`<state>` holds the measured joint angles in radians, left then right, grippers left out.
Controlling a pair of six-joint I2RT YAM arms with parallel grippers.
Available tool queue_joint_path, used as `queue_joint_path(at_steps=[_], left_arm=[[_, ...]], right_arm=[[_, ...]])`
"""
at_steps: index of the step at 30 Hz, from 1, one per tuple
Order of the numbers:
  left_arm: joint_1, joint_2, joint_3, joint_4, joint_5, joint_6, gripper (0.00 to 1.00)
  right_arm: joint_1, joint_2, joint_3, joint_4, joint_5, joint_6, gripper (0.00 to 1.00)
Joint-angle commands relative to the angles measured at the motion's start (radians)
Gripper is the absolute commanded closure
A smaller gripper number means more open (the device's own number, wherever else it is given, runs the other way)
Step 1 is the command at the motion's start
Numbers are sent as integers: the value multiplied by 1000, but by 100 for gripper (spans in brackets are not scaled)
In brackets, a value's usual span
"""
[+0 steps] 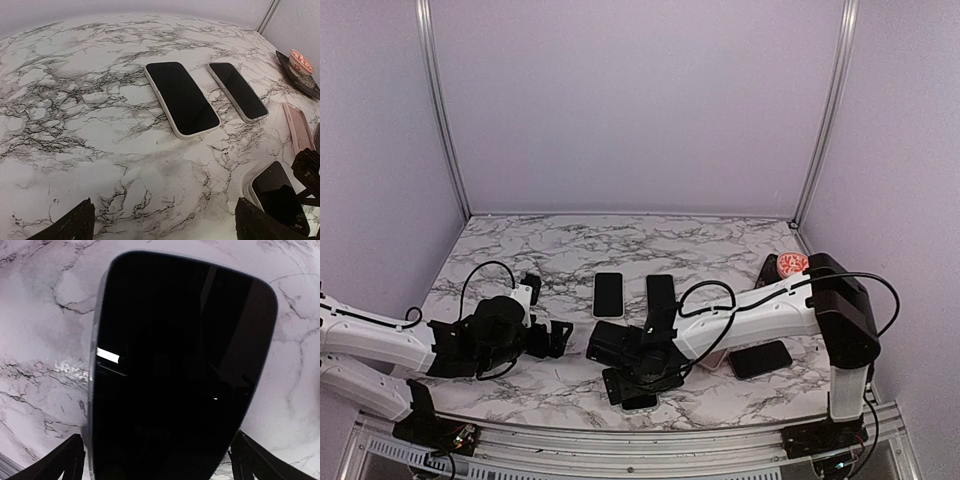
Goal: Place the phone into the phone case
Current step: Pick up the phone with the phone case at the center of the board.
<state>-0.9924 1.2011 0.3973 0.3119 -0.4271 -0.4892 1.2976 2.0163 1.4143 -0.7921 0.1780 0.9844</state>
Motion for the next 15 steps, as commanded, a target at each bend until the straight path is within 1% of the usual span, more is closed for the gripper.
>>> queue_joint_path(at_steps=[1,5,10,13,15], left_arm=[[-3,-20,18,-25,2,4,1],[-3,-16,19,-27,-5,6,1],[-3,-7,29,-28,2,10,1],[-3,-7,32,-29,-1,18,1],[-3,-6,35,-30,-2,20,1]], right_arm=[[2,59,71,-12,-20,-23,3],[3,90,100,-85,12,-17,10],[15,132,138,-127,14,-26,15],[18,137,152,-148,29,-28,22],[19,129,155,-156,45,-28,28]])
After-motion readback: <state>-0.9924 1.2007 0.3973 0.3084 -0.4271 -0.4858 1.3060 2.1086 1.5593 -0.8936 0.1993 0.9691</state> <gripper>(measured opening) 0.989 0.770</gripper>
